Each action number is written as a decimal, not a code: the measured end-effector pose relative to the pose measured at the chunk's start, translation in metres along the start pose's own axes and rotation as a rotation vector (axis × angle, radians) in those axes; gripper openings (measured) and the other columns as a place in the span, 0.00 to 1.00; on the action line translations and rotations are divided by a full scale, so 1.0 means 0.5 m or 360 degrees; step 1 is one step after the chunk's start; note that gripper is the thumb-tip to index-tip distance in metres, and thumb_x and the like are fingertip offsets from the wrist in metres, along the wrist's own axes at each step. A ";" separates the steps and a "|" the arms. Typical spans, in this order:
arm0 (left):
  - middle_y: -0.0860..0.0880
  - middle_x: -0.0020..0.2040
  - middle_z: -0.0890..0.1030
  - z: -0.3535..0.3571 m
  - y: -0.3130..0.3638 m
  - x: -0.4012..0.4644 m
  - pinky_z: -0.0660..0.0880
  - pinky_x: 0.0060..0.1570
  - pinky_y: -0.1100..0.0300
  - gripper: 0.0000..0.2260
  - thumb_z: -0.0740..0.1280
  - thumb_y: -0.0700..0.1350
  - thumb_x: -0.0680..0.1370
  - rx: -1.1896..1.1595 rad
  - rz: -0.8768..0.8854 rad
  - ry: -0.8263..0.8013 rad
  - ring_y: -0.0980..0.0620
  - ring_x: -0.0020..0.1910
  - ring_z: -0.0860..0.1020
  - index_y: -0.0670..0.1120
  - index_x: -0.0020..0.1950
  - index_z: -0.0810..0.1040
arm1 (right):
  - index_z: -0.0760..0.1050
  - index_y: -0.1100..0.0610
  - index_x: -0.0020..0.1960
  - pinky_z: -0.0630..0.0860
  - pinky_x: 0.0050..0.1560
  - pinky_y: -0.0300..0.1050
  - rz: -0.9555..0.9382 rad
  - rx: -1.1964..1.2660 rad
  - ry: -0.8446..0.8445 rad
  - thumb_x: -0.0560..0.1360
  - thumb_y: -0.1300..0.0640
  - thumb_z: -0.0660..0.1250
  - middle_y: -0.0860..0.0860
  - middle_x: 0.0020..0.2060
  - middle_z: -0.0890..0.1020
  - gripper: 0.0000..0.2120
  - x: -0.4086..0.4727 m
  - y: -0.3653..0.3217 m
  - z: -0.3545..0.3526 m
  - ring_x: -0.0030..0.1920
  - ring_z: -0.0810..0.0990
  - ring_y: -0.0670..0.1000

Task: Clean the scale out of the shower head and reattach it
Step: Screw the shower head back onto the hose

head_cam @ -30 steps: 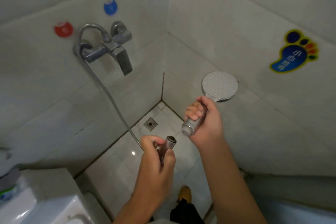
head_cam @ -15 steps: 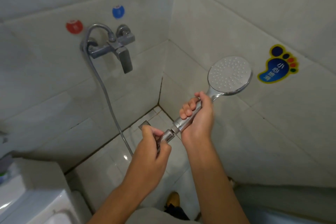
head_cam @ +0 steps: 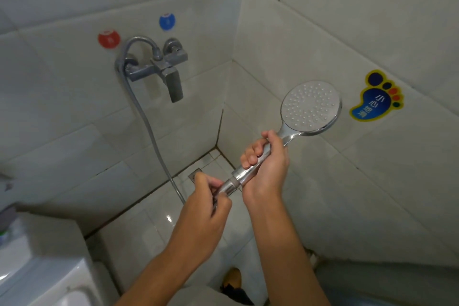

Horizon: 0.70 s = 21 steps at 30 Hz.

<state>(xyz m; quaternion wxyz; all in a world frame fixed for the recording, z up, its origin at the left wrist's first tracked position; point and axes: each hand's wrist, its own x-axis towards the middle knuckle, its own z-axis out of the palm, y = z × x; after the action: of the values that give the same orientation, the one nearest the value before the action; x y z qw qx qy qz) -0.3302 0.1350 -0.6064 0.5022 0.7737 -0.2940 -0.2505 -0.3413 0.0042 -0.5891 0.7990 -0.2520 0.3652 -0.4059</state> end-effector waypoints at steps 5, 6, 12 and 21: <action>0.52 0.30 0.72 0.001 -0.010 -0.003 0.67 0.26 0.62 0.05 0.60 0.48 0.79 0.0128 0.0071 0.0012 0.57 0.26 0.70 0.56 0.50 0.64 | 0.69 0.57 0.45 0.62 0.20 0.39 0.0015 0.0006 0.0047 0.78 0.57 0.62 0.48 0.26 0.67 0.04 0.002 0.000 -0.005 0.22 0.64 0.46; 0.52 0.31 0.72 0.003 -0.010 -0.003 0.67 0.26 0.63 0.06 0.61 0.47 0.79 0.0131 0.0071 0.0006 0.57 0.26 0.70 0.56 0.50 0.63 | 0.69 0.57 0.45 0.62 0.20 0.39 0.0015 0.0012 0.0054 0.78 0.57 0.62 0.48 0.26 0.67 0.05 0.003 0.001 -0.006 0.22 0.64 0.46; 0.55 0.34 0.72 0.010 -0.008 -0.004 0.68 0.28 0.65 0.07 0.59 0.56 0.78 0.0111 0.0082 0.0047 0.57 0.28 0.71 0.55 0.52 0.66 | 0.68 0.57 0.44 0.62 0.20 0.39 0.0022 0.0042 0.0089 0.78 0.57 0.61 0.48 0.26 0.67 0.05 0.004 0.006 -0.012 0.22 0.64 0.46; 0.55 0.35 0.73 0.008 -0.022 0.001 0.66 0.30 0.65 0.11 0.56 0.59 0.78 0.0292 0.0117 0.0054 0.56 0.33 0.72 0.55 0.46 0.73 | 0.69 0.57 0.44 0.62 0.20 0.39 0.0069 0.0039 0.0104 0.78 0.57 0.62 0.48 0.26 0.67 0.05 0.003 0.016 -0.021 0.23 0.64 0.46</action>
<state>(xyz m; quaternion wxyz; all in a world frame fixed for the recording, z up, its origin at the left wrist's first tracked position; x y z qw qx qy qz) -0.3302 0.1359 -0.6183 0.4428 0.8093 -0.3353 -0.1909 -0.3450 0.0060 -0.6016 0.7982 -0.2209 0.3913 -0.4011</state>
